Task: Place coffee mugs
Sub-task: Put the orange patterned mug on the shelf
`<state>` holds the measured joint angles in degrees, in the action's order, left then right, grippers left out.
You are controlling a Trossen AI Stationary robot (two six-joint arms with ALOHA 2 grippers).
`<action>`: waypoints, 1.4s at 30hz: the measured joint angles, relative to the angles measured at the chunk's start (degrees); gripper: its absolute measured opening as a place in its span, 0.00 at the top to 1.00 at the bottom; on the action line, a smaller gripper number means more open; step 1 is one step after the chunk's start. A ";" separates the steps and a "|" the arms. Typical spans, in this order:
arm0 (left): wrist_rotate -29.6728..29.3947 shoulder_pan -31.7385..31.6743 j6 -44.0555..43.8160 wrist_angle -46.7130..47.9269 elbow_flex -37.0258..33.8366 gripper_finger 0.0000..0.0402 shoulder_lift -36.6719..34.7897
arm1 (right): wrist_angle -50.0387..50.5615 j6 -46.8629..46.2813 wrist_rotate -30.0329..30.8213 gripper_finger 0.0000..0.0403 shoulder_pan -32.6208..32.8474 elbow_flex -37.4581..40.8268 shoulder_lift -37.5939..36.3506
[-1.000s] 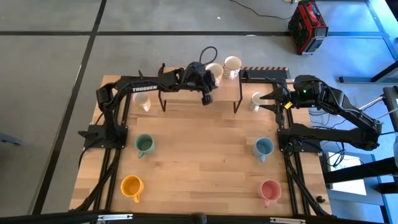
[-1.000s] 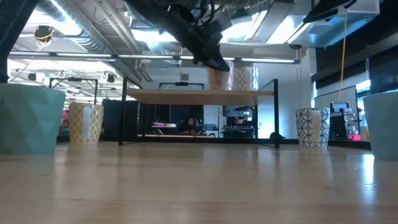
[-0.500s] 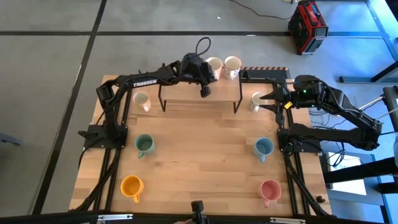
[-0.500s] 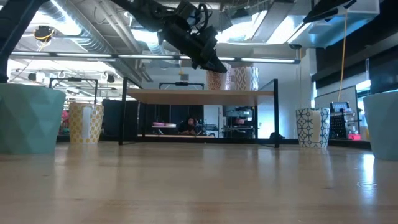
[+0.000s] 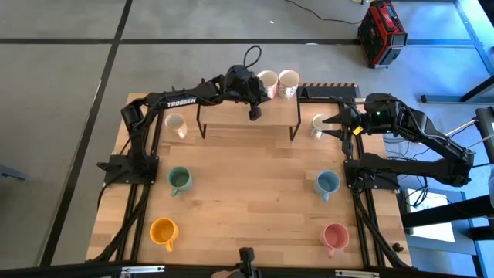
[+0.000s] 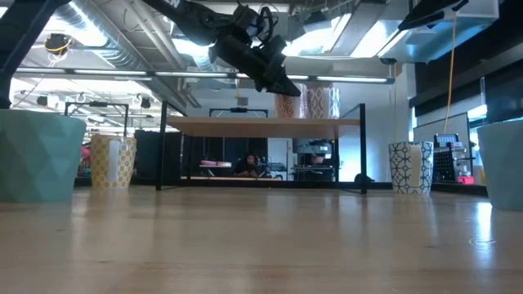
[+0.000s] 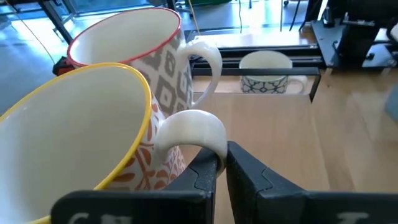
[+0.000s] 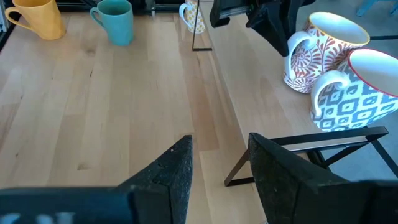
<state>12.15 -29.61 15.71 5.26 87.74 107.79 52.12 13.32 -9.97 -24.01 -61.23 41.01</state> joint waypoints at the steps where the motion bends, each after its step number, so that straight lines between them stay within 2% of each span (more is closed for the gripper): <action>1: -0.26 0.02 -0.01 -0.12 0.00 0.96 0.00 | -0.01 0.00 0.02 0.63 -0.02 0.00 0.00; 7: -0.57 0.11 3.10 -0.57 0.00 0.93 0.00 | 0.00 0.00 0.10 0.63 0.00 0.00 0.00; 38: -4.33 1.27 3.05 -0.83 0.07 0.92 0.00 | -0.11 0.00 -0.05 0.63 0.00 0.00 0.11; 42: -5.10 1.27 3.05 -0.99 0.09 0.88 -0.04 | -0.12 0.00 -0.05 0.63 -0.02 0.00 0.11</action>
<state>7.06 -28.34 18.77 4.27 87.83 107.74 52.00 13.32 -10.02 -24.03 -61.23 41.12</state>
